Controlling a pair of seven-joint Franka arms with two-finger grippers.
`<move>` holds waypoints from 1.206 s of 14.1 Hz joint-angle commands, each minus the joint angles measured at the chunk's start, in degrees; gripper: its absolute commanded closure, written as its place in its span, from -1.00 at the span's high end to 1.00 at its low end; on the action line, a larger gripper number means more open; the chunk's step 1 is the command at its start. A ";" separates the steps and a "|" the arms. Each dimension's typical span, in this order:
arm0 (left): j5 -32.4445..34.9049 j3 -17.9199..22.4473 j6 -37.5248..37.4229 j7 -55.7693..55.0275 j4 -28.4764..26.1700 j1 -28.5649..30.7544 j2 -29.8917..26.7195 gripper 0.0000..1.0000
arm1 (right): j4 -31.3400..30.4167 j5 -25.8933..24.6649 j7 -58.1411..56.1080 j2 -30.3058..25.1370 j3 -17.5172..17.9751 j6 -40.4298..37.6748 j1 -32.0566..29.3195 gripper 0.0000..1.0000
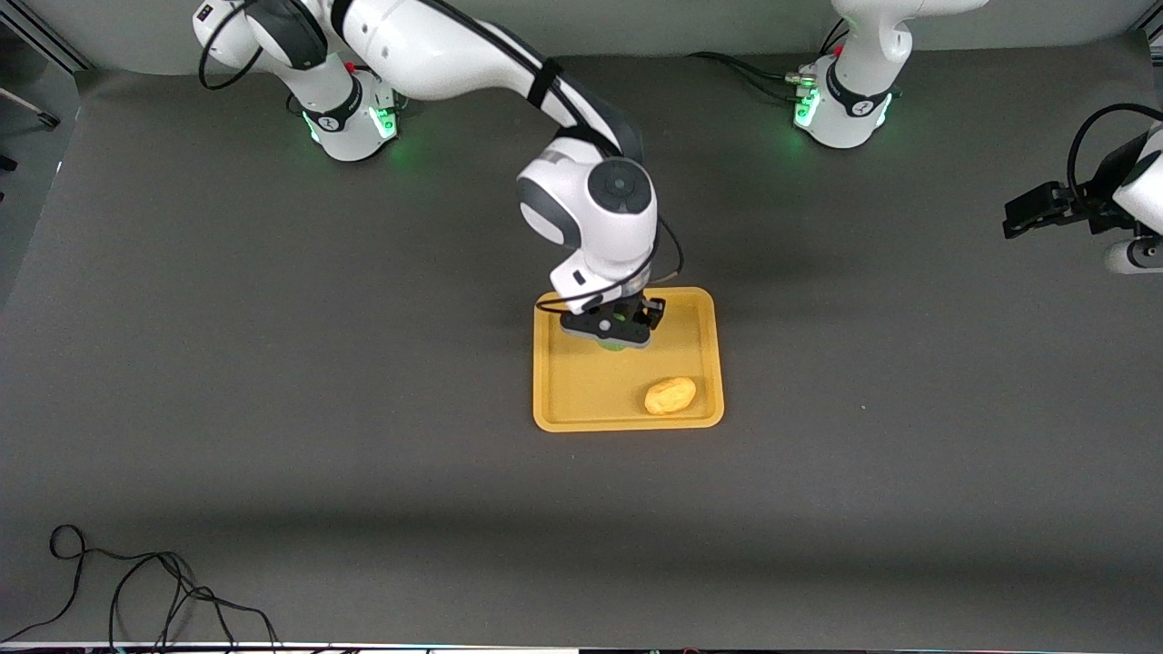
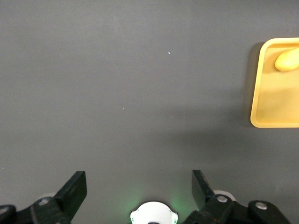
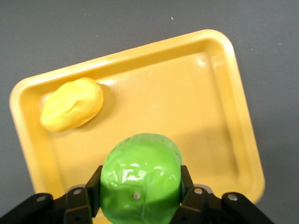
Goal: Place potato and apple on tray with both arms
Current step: 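Carry the green apple over the tray and release it with the right gripper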
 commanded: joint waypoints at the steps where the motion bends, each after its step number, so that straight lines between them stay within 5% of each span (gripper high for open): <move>1: -0.13 0.19 0.26 1.43 -2.82 0.39 -3.77 1.00 | 2.53 -1.31 1.53 2.93 -0.11 2.05 -0.35 -0.28; 4: -0.04 1.59 3.84 1.51 -7.12 0.39 -7.64 0.99 | 2.44 -1.66 1.44 5.57 -0.98 4.86 -0.35 -0.28; 7: -0.04 1.60 16.34 1.86 -11.97 0.39 -8.71 0.99 | -0.54 -1.75 1.44 5.75 -1.08 7.50 -0.78 -0.28; 13: -0.22 1.86 14.33 6.88 -9.69 0.65 -6.42 1.00 | -2.48 -1.66 1.44 5.67 -1.08 7.68 -1.84 -0.26; 14: -0.22 1.86 14.15 6.88 -8.90 0.65 -6.24 1.00 | -2.48 -1.66 1.53 5.67 -1.08 7.68 -1.84 -0.07; 15: -0.22 1.86 14.07 6.88 -8.46 0.65 -6.24 1.00 | -2.48 -1.49 1.62 5.67 -1.08 7.60 -1.76 0.72; 16: -0.22 1.86 13.28 6.96 -8.11 0.65 -6.07 1.00 | -2.48 -1.40 1.62 5.23 -1.08 7.51 -2.02 0.99; 17: -0.22 1.86 12.75 6.96 -8.02 0.74 -5.89 1.00 | -2.22 -1.31 1.44 4.79 -1.08 7.33 -2.45 1.00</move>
